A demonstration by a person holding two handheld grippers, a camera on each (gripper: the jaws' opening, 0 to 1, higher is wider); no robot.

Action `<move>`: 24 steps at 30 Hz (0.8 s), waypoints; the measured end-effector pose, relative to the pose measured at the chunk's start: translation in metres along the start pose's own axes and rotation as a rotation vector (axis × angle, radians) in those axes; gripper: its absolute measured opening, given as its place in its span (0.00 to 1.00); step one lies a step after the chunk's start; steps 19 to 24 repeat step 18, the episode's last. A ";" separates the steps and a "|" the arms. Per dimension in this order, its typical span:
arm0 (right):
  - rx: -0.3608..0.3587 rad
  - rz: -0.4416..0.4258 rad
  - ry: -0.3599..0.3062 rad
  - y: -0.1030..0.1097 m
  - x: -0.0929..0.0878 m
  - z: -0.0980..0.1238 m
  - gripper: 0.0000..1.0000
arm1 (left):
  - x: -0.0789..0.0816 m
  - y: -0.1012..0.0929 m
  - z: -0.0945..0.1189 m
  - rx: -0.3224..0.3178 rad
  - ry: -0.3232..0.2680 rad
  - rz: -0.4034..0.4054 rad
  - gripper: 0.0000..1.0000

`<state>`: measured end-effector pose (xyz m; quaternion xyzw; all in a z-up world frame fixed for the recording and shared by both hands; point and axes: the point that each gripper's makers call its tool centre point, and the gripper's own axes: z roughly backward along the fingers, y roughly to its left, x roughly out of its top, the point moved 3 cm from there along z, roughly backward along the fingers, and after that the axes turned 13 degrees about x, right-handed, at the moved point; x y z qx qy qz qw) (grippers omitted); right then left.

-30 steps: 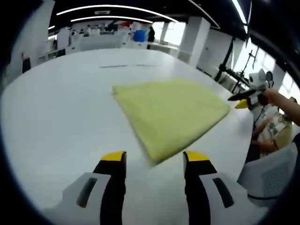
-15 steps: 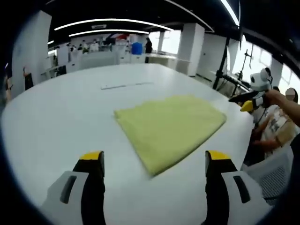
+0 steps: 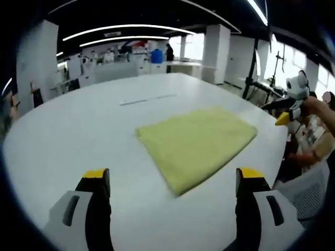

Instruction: Fold the garment on the visible template until the final outline fits inside the template.

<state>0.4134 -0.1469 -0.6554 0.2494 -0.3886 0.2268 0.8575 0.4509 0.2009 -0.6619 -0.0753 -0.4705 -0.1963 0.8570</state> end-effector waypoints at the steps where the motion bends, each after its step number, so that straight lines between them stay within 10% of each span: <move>1: -0.001 -0.002 0.002 0.000 0.000 0.000 0.98 | 0.001 0.000 0.001 0.002 -0.004 0.001 0.95; 24: -0.011 0.023 0.052 0.001 -0.008 -0.003 0.95 | -0.009 0.001 0.013 0.029 0.012 -0.037 0.93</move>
